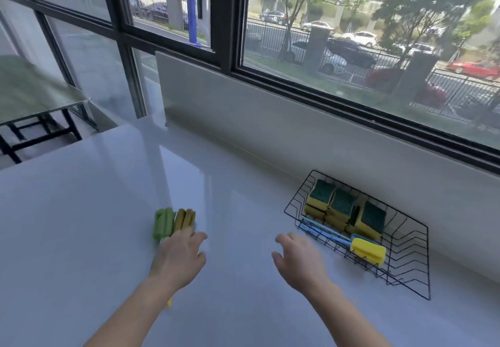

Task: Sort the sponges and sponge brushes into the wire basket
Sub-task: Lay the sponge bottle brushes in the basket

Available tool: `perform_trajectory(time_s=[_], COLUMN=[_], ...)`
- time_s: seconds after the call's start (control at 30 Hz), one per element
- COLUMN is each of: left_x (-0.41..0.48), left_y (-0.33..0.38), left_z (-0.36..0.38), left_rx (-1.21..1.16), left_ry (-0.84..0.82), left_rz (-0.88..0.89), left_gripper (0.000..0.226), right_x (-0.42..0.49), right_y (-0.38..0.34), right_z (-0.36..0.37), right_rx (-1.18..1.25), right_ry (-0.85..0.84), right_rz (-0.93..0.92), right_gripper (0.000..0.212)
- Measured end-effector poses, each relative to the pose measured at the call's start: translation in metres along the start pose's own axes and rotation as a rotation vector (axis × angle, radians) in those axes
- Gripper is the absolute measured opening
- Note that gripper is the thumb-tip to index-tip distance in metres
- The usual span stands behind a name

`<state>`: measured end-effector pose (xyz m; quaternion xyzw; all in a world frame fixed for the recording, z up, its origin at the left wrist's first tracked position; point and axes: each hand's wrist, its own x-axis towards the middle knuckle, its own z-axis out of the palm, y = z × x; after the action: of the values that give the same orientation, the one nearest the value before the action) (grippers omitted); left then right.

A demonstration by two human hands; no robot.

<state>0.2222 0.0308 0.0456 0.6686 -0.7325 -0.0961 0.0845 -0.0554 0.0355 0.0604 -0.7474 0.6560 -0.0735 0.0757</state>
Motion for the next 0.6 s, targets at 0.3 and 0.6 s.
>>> perform_trajectory(time_s=[0.3,0.6], left_x=[-0.037,-0.038], left_y=[-0.09,-0.135], left_z=[-0.002,0.018], left_rx=[-0.003,-0.115], left_ry=[-0.029,-0.071], left_rz=[-0.264,-0.362], left_gripper=[0.043,0.041], right_x=[0.034,0.062], right_y=[-0.097,-0.18], right_z=[0.04,0.086], right_rx=[0.015,-0.141], right_ry=[-0.141,-0.196], right_rz=[-0.167,-0.376], right_gripper=[0.032,0.024])
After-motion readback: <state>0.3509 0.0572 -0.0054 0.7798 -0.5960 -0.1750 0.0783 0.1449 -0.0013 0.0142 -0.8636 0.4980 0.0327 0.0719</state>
